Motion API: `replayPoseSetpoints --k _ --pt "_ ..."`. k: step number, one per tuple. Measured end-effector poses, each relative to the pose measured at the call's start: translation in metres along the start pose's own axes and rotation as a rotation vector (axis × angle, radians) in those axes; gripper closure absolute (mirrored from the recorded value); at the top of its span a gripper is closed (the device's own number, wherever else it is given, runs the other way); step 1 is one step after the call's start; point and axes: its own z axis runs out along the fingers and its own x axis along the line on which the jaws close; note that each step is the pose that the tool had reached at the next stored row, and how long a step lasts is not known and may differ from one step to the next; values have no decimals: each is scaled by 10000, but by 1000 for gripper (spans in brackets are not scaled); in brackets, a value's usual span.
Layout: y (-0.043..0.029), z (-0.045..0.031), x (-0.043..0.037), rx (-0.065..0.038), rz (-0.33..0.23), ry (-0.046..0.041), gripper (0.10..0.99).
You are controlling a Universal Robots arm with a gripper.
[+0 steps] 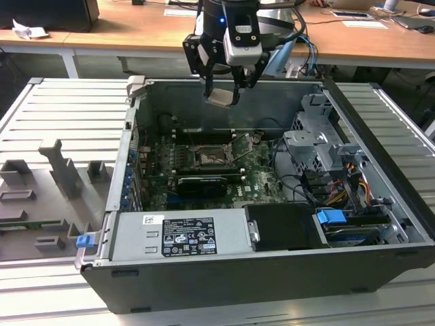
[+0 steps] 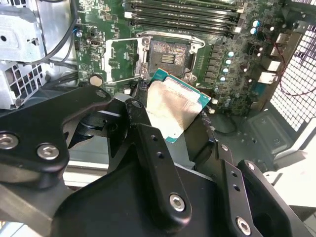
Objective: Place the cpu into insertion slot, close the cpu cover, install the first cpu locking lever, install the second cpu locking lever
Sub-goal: 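Place the cpu into insertion slot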
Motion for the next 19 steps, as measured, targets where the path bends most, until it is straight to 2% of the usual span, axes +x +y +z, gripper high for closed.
replayPoseSetpoints --k 19 --pt "0 1 1 -10 570 -51 545"
